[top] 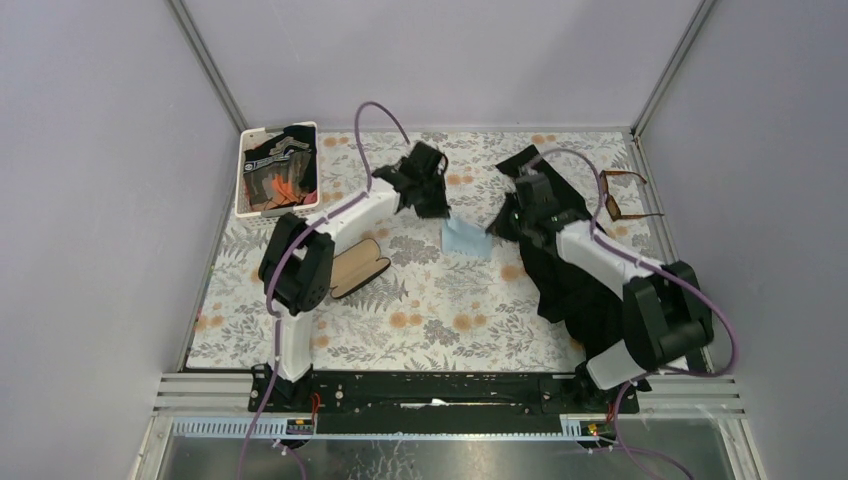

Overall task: Organize the sunglasses
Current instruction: Adjust the glasses cleaning cloth at the center of the board.

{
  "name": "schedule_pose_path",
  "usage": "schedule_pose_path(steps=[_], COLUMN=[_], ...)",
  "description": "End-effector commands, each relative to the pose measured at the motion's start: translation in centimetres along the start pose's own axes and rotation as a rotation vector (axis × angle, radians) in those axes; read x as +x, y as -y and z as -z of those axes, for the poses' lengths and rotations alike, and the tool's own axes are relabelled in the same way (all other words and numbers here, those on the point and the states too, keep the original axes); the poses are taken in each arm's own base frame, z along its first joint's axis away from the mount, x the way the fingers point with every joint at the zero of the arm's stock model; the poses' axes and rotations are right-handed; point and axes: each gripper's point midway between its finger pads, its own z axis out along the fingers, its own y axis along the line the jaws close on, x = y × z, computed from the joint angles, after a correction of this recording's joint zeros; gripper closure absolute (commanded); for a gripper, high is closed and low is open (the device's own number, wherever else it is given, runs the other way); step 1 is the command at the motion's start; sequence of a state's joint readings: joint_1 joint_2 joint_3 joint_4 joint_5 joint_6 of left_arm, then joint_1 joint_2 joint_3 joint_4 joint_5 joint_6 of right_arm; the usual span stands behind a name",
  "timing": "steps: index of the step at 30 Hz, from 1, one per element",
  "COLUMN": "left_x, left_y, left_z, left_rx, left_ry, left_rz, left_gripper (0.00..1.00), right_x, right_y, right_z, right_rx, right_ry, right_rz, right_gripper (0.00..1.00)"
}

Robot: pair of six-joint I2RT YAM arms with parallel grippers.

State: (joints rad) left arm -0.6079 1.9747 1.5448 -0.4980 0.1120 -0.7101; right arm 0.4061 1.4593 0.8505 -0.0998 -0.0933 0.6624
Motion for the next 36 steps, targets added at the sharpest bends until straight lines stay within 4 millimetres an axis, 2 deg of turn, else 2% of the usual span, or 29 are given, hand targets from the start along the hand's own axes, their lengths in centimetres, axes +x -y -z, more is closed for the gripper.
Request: schedule_pose_path(steps=[1,3,4,6,9,12,14,15,16,17,18,19,20,23,25,28,31,33,36], left_x=[-5.6,-7.3,-7.6,-6.8,-3.7,1.2,4.7,6.3,7.6,8.6,9.2,9.3,9.2,7.7,6.8,6.5,6.9,7.2,7.3], left_y=[0.3,0.4,0.1,-0.9,-2.9,-5.0,-6.3,-6.9,-7.2,-7.4,-7.4,-7.5,-7.5,-7.2,-6.7,-5.1,-3.8,-3.6,-3.9], left_z=[2.0,3.4,3.9,4.1,2.7,1.4,1.5,1.9,2.7,3.5,4.3,5.1,5.8,7.0,6.6,5.4,4.4,3.8,2.6], left_rx=[0.019,0.035,0.038,0.033,0.018,0.026,-0.006,-0.029,-0.046,-0.061,-0.07,-0.075,-0.08,-0.092,-0.088,-0.053,-0.046,-0.045,-0.053], left_ry=[0.074,0.116,0.125,0.116,0.053,-0.046,-0.101,-0.122,-0.134,-0.144,-0.141,-0.13,-0.116,-0.054,-0.044,-0.065,-0.069,-0.077,-0.077], left_rz=[-0.034,-0.033,-0.033,-0.033,-0.017,0.035,0.058,0.064,0.066,0.062,0.055,0.05,0.046,0.021,0.015,0.004,-0.022,-0.019,-0.004], left_gripper=[1.0,1.0,1.0,1.0,1.0,1.0,1.0,0.97,0.89,0.74,0.52,0.39,0.36,0.36,0.37,0.4,0.4,0.4,0.42], right_x=[-7.5,-9.0,-9.0,-8.2,-5.4,-1.4,1.7,3.1,4.3,5.4,6.1,6.4,6.2,5.0,4.3,3.9,3.4,3.2,3.6], right_y=[-5.8,-7.5,-7.5,-7.0,-5.1,-2.9,-1.7,-0.9,-0.1,0.7,1.5,2.2,2.5,2.9,2.9,2.6,1.9,0.9,0.0], right_z=[0.3,0.6,0.5,-0.1,-1.5,-2.3,-1.8,-1.2,-0.4,0.4,1.2,2.0,2.7,4.0,3.9,3.4,2.9,2.6,1.8], right_rx=[-0.108,-0.14,-0.143,-0.14,-0.122,-0.118,-0.131,-0.122,-0.105,-0.092,-0.074,-0.051,-0.037,-0.011,0.002,0.006,-0.014,-0.054,-0.078], right_ry=[0.113,0.131,0.127,0.106,0.04,-0.045,-0.112,-0.14,-0.158,-0.168,-0.17,-0.16,-0.141,-0.068,-0.04,-0.065,-0.063,-0.064,-0.079], right_rz=[0.092,0.105,0.105,0.098,0.07,0.027,0.006,0.004,0.006,0.004,0.002,0.006,0.014,0.042,0.055,0.08,0.082,0.077,0.092], right_gripper=[1.0,1.0,1.0,1.0,1.0,1.0,1.0,0.93,0.79,0.63,0.49,0.4,0.38,0.36,0.36,0.4,0.49,0.57,0.61])
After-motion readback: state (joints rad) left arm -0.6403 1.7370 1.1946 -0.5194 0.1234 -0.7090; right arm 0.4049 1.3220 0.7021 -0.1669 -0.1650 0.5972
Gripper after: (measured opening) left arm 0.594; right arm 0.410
